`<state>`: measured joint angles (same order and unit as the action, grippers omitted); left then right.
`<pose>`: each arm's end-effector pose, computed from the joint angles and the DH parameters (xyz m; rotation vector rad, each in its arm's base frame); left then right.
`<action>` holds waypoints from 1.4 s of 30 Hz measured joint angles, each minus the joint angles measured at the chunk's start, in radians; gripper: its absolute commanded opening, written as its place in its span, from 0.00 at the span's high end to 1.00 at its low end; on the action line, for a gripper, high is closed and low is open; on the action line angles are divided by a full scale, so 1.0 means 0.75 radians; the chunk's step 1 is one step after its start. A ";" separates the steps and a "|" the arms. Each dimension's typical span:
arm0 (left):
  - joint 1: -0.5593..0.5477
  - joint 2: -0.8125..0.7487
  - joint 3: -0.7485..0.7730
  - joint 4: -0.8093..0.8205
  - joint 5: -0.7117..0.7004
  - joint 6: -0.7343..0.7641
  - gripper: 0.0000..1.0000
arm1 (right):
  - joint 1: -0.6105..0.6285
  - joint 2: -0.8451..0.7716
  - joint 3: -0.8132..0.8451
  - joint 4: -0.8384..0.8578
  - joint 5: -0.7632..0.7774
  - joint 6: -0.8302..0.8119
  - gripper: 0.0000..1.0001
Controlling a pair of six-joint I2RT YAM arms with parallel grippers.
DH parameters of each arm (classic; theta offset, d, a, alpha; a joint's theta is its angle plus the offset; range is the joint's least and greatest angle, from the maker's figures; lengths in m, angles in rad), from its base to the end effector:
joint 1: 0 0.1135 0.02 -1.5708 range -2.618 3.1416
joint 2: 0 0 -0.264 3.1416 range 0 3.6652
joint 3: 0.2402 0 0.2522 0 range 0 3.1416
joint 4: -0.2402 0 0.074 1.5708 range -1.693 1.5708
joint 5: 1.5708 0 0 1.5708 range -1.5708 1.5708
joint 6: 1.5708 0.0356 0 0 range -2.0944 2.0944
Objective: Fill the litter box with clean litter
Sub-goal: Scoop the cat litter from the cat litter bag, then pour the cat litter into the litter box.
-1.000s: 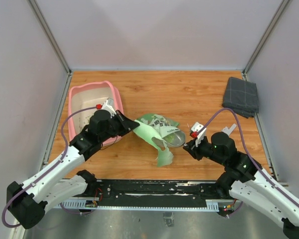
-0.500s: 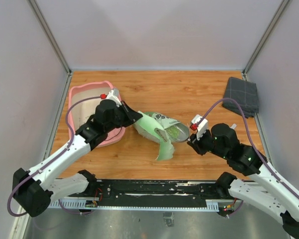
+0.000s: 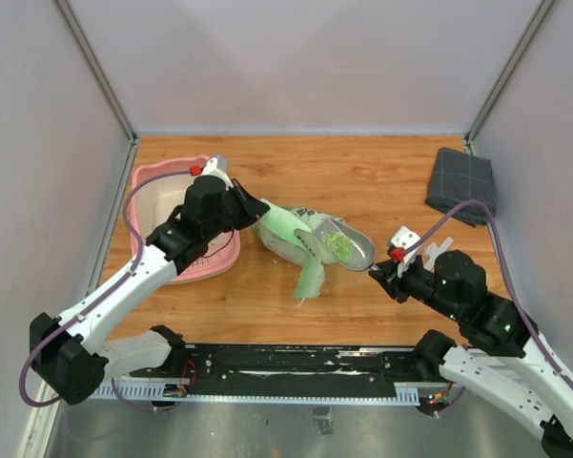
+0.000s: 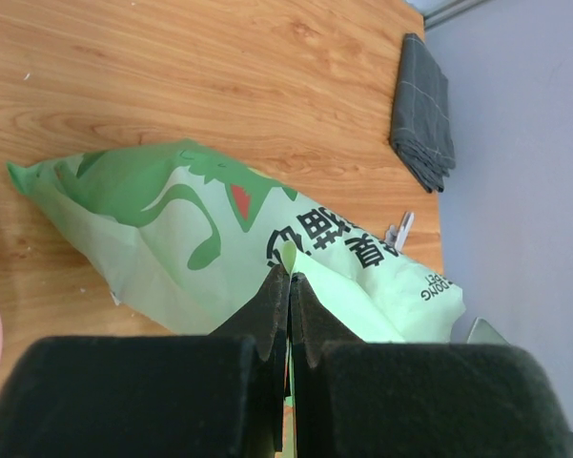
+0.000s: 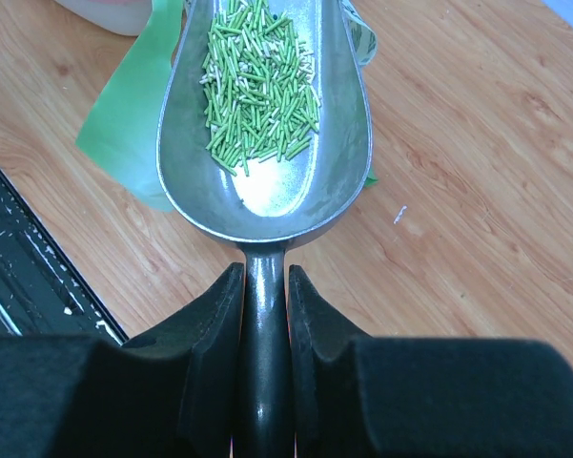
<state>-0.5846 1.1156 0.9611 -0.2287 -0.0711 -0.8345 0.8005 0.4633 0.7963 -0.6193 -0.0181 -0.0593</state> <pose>0.2155 -0.1396 0.3313 -0.3049 2.0320 -0.8480 0.0698 0.0728 0.3373 -0.7997 1.7134 0.5282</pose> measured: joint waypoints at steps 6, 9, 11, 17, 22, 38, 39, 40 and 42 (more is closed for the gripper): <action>0.000 0.000 -0.001 0.000 0.003 -0.011 0.97 | 0.000 -0.018 0.015 -0.022 -0.009 0.002 0.99; 0.000 -0.003 -0.011 0.007 0.010 -0.022 0.80 | 0.000 -0.058 0.025 -0.022 -0.023 0.003 0.99; 0.000 -0.012 -0.027 0.022 0.020 -0.034 0.68 | 0.000 -0.077 0.044 -0.018 -0.040 0.004 0.99; 0.002 -0.120 -0.103 0.075 0.025 -0.083 0.50 | 0.000 0.040 0.194 -0.007 -0.094 -0.019 0.99; 0.002 -0.303 -0.152 -0.008 -0.040 -0.090 0.42 | 0.000 0.283 0.308 0.021 -0.127 -0.042 0.99; 0.003 -0.764 0.103 -0.370 -0.204 -0.045 0.01 | 0.122 1.066 0.754 0.068 -0.150 -0.121 0.99; 0.003 -0.774 0.106 -0.387 -0.208 -0.044 0.01 | 0.136 1.110 0.790 0.068 -0.145 -0.132 0.99; 0.003 -0.783 0.109 -0.404 -0.208 -0.044 0.01 | 0.148 1.146 0.819 0.068 -0.140 -0.139 0.99; 0.003 -0.801 0.115 -0.429 -0.215 -0.038 0.01 | 0.178 1.239 0.898 0.062 -0.123 -0.159 0.99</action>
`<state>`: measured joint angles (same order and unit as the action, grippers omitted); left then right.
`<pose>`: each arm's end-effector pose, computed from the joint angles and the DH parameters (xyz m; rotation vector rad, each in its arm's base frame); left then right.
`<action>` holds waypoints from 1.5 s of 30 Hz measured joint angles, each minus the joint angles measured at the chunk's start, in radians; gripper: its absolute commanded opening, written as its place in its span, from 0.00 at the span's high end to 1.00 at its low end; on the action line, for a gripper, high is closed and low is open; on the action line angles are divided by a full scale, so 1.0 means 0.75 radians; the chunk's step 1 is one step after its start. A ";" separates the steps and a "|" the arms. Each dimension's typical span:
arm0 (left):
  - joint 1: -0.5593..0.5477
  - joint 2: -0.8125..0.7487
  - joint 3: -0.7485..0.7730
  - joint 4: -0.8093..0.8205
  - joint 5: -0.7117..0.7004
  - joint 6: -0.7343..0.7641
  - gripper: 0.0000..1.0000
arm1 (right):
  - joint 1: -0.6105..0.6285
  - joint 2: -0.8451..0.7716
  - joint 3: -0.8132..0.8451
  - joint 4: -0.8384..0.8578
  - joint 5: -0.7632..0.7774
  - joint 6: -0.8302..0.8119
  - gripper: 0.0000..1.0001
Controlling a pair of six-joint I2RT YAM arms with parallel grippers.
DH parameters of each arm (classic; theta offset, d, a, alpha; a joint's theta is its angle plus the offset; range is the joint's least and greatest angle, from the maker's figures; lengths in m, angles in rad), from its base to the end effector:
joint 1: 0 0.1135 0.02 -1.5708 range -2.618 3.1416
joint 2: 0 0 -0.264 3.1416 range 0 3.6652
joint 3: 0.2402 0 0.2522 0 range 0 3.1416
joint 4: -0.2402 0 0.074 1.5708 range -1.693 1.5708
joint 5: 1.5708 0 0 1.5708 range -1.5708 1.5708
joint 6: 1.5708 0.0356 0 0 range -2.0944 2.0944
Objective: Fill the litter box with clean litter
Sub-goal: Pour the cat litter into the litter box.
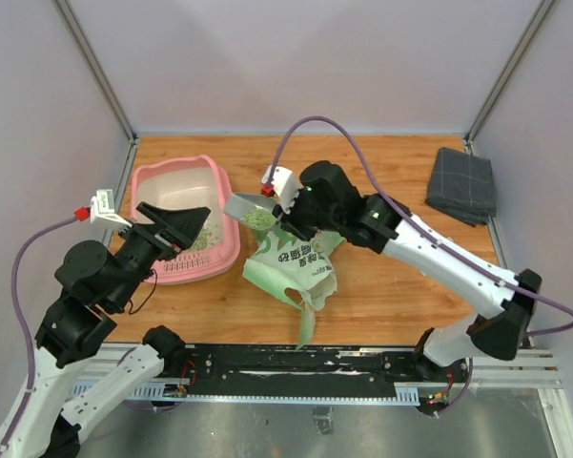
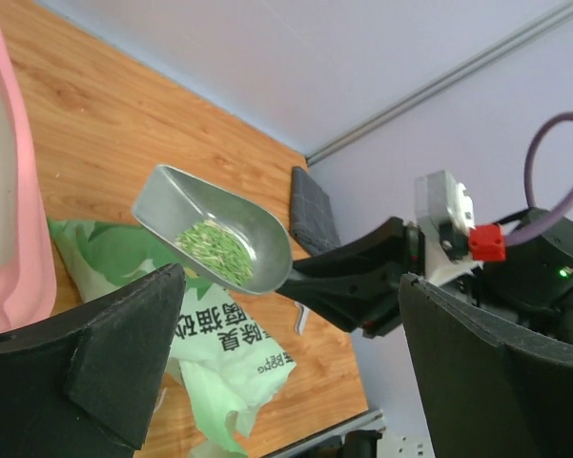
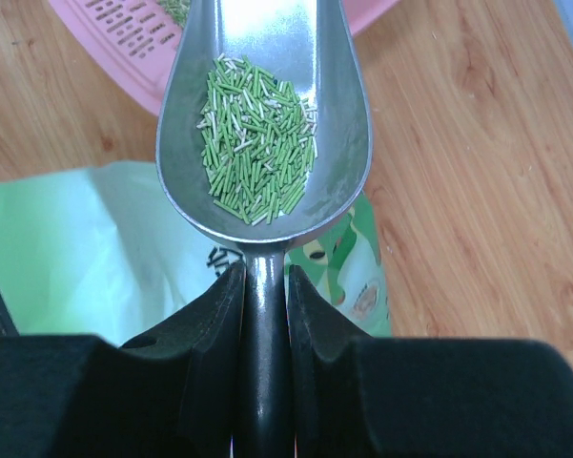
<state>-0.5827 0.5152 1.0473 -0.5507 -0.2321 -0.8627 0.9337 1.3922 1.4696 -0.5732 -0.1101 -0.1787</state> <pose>0.0709 -0.0369 0.4175 -0.4195 1.6166 -0.9322 0.1806 0.2506 0.4000 -1.1747 1.7581 0.5725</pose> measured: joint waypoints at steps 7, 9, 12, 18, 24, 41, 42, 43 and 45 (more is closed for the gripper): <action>0.000 -0.100 0.017 -0.049 -0.027 0.031 0.01 | 0.098 0.273 0.247 -0.057 0.121 -0.090 0.99; 0.000 -0.123 0.031 -0.067 -0.039 0.043 0.01 | 0.136 0.344 0.325 -0.087 0.182 -0.130 0.99; 0.000 -0.146 0.070 -0.109 -0.067 0.064 0.01 | 0.197 0.447 0.442 -0.132 0.294 -0.212 0.99; 0.000 -0.213 0.137 -0.146 -0.133 0.099 0.01 | 0.297 0.686 0.694 -0.211 0.542 -0.432 0.99; 0.000 -0.292 0.187 -0.176 -0.197 0.110 0.01 | 0.368 0.928 0.871 -0.197 0.840 -0.768 0.99; 0.001 -0.313 0.199 -0.208 -0.265 0.143 0.01 | 0.455 1.150 0.676 0.568 1.223 -2.002 0.99; 0.000 -0.313 0.199 -0.209 -0.270 0.144 0.01 | 0.455 1.149 0.661 0.599 1.227 -2.036 0.99; 0.001 -0.313 0.199 -0.209 -0.274 0.149 0.01 | 0.455 1.148 0.646 0.633 1.230 -2.063 0.99; 0.000 -0.313 0.199 -0.209 -0.281 0.157 0.01 | 0.455 1.140 0.607 0.688 1.229 -2.103 0.99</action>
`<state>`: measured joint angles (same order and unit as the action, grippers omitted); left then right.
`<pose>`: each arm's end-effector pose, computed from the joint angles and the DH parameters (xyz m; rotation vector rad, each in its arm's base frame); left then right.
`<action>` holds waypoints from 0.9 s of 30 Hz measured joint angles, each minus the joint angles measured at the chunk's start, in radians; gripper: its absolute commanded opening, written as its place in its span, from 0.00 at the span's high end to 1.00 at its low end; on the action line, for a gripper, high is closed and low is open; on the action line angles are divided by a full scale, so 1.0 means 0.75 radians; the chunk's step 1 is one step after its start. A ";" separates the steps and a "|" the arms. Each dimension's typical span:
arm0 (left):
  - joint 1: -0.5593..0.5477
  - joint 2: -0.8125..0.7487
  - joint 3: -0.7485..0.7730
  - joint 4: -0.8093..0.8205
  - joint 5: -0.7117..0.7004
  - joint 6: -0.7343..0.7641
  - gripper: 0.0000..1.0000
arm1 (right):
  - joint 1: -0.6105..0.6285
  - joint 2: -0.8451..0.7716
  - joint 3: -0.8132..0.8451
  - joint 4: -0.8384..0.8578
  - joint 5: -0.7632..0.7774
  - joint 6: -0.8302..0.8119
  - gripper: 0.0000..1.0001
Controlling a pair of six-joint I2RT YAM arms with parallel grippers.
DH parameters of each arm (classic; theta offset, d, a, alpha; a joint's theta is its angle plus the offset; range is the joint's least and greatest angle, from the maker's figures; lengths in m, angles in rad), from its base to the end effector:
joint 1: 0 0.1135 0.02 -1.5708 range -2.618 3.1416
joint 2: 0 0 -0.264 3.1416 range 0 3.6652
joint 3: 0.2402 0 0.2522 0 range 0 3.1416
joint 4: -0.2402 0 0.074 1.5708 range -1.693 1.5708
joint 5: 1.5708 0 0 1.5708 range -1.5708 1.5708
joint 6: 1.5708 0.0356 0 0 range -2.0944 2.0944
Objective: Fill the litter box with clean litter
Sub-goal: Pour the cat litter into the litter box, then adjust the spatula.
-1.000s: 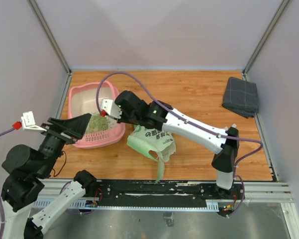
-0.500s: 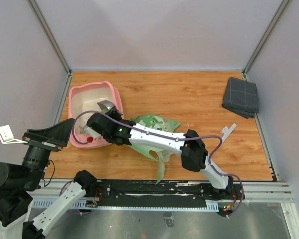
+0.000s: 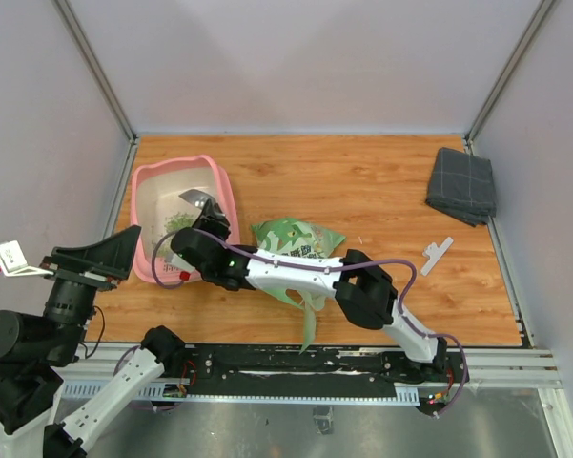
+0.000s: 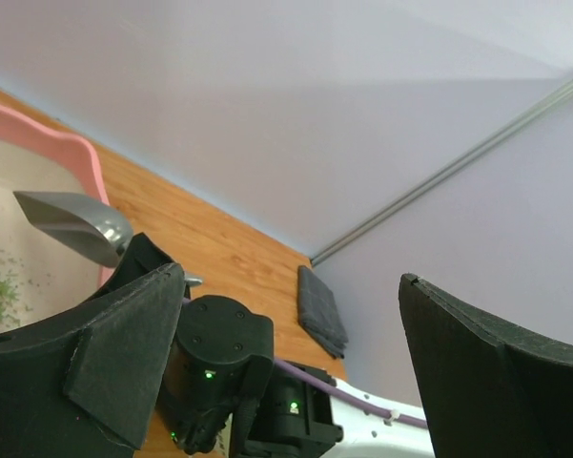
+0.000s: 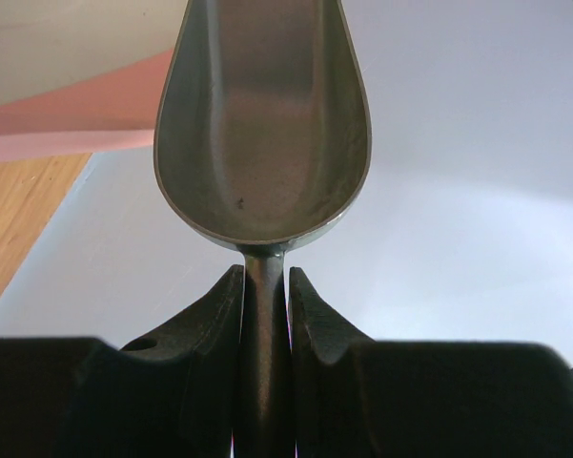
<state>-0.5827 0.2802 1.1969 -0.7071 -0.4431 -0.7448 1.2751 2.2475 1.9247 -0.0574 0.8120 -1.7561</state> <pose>-0.0153 0.0284 0.4395 -0.4932 1.3413 -0.8034 0.1786 0.4977 0.2620 -1.8710 0.6587 -1.1024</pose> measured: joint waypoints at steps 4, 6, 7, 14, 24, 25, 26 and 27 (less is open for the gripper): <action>0.001 0.002 0.000 -0.005 -0.005 0.006 0.01 | 0.001 -0.020 -0.013 -0.024 -0.015 0.057 0.99; 0.001 0.005 -0.001 -0.005 -0.006 0.006 0.01 | 0.001 -0.062 -0.013 -0.094 -0.053 0.174 0.99; 0.001 0.006 -0.004 -0.004 -0.006 0.007 0.03 | 0.001 -0.101 -0.015 -0.136 -0.084 0.255 0.99; 0.001 0.008 -0.085 0.024 0.022 0.000 0.18 | -0.020 -0.540 -0.186 -0.277 -0.315 0.744 0.99; 0.004 0.063 -0.414 0.243 0.263 -0.102 0.27 | -0.081 -1.105 -0.552 -0.460 -0.686 1.457 0.99; 0.004 0.089 -0.435 0.271 0.298 -0.115 0.27 | -0.080 -1.160 -0.607 -0.477 -0.722 1.528 0.99; 0.004 0.120 -0.450 0.297 0.339 -0.125 0.27 | -0.080 -1.212 -0.659 -0.500 -0.755 1.595 0.99; 0.005 0.154 -0.460 0.322 0.377 -0.132 0.27 | -0.080 -1.265 -0.715 -0.517 -0.783 1.658 0.99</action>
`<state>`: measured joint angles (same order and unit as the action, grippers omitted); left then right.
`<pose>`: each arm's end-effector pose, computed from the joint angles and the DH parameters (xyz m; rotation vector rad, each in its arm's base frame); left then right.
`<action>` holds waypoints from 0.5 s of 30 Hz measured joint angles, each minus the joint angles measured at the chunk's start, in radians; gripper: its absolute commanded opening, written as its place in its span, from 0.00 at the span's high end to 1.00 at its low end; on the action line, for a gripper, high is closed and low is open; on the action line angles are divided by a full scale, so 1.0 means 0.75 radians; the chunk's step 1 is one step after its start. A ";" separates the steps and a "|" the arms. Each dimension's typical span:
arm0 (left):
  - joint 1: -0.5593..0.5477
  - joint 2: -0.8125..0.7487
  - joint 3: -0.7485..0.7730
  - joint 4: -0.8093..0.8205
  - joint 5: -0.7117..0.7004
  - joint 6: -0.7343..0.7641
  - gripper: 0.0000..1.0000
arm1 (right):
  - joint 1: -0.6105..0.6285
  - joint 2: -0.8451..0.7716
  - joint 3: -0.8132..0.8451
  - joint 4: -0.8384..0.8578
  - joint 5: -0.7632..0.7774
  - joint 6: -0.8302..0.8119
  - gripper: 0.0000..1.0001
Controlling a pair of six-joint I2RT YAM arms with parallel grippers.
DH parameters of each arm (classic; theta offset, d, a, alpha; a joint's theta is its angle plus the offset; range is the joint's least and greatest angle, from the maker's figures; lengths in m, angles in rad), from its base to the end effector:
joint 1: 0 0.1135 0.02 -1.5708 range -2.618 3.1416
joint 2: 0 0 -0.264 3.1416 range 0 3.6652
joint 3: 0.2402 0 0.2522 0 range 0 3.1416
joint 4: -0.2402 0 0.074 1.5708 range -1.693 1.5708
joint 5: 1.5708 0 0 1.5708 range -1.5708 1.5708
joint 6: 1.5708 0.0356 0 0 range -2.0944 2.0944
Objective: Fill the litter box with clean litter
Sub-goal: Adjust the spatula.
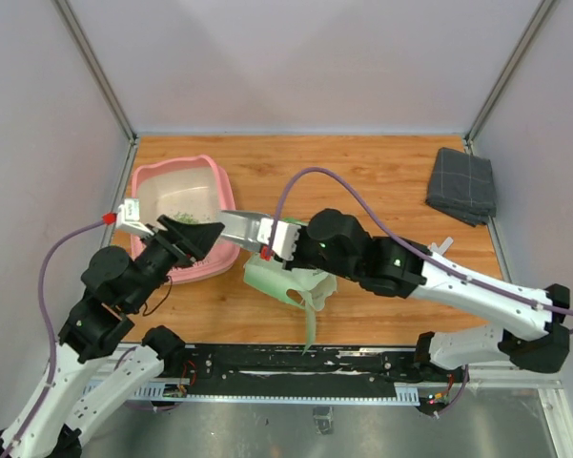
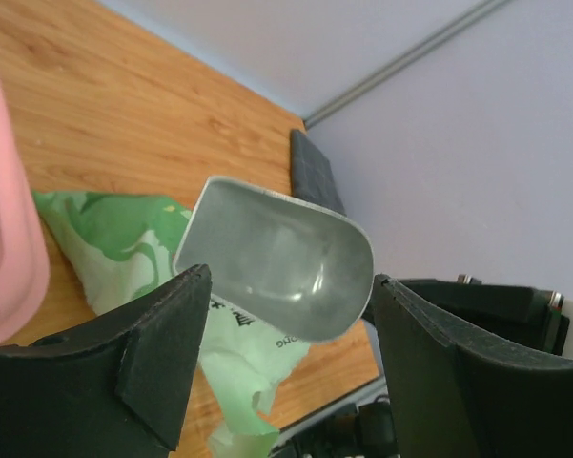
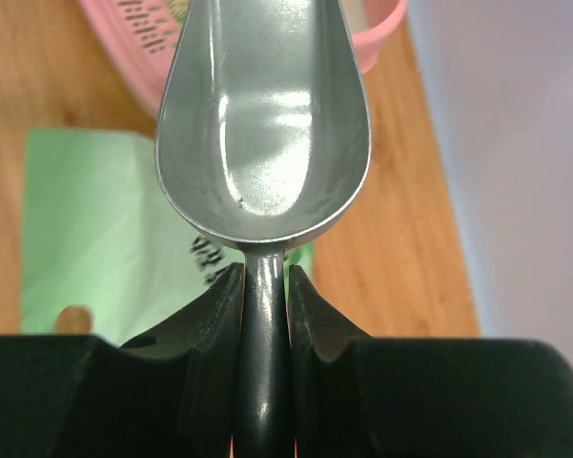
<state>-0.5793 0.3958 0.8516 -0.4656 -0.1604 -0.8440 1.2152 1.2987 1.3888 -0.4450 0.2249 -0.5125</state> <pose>0.0693 -0.0385 0.3759 -0.3508 1.6316 -0.9747 0.1082 0.2687 0.4118 -1.3610 1.3610 0.2561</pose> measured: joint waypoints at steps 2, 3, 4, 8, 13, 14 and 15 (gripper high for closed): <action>0.000 0.069 -0.007 0.039 0.068 -0.013 0.31 | 0.000 -0.095 -0.099 -0.022 -0.038 0.101 0.99; 0.000 0.106 -0.010 0.062 0.106 -0.019 0.34 | 0.000 -0.149 -0.156 -0.025 -0.055 0.153 0.99; 0.000 0.139 -0.015 0.082 0.141 -0.026 0.36 | 0.000 -0.210 -0.217 -0.032 -0.065 0.205 0.99; 0.000 0.211 -0.079 0.172 0.266 -0.058 0.34 | 0.000 -0.385 -0.363 -0.044 -0.066 0.333 0.99; 0.000 0.223 -0.169 0.240 0.336 -0.108 0.34 | 0.000 -0.549 -0.482 -0.031 -0.072 0.434 0.99; 0.001 0.225 -0.188 0.270 0.358 -0.124 0.37 | 0.000 -0.572 -0.494 -0.031 -0.078 0.448 0.99; 0.001 0.225 -0.202 0.294 0.376 -0.142 0.39 | 0.000 -0.591 -0.503 -0.028 -0.084 0.462 0.99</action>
<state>-0.5789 0.5648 0.6998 -0.2447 0.1219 -0.9508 1.2152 0.8558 1.0119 -0.4664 0.1619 -0.1658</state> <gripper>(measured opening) 0.668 0.231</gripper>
